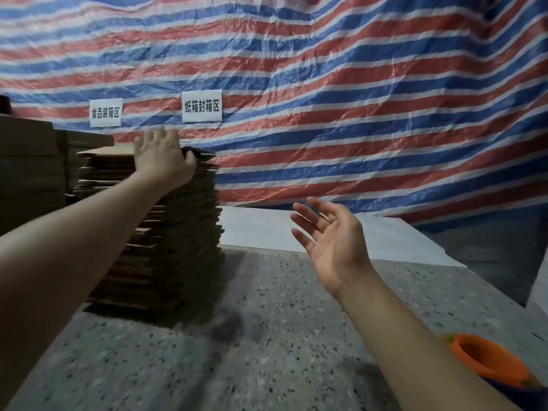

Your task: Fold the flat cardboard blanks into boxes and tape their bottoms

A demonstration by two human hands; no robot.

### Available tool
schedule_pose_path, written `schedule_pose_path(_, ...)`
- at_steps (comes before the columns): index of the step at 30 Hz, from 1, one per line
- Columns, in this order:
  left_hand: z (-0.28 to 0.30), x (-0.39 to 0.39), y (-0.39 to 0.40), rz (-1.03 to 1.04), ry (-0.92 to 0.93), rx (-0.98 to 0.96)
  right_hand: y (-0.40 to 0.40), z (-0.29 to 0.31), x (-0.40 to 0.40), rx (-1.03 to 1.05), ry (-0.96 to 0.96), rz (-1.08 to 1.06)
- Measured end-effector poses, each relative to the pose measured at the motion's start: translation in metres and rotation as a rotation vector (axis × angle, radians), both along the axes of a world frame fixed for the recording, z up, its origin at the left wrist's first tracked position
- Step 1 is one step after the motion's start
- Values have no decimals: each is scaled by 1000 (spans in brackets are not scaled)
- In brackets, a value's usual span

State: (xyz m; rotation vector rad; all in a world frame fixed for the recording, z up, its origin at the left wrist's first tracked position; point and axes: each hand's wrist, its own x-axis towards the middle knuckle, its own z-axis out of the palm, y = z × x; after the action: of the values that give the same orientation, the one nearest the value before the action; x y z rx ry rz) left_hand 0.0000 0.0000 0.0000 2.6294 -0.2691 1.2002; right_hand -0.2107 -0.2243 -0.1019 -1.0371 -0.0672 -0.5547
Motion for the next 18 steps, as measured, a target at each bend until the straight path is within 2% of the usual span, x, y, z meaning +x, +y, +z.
schedule_pose_path(3,12,20,12,113,132,33,1,1,8,-6,7,20)
schedule_pose_path(6,19,31,15,130,367,8,4,0,18,-12,14,33)
schedule_pose_path(8,17,36,14,125,407,20,7,3,22,-2,19,42)
schedule_pose_path(11,9,40,15,118,322,70,13,6,29,-26,14,43)
schedule_pose_path(13,11,36,17,89,254,29,15,8,34,-48,10,42)
schedule_pose_path(18,48,5,20,-214,-88,-152,22,22,47,-117,4,8)
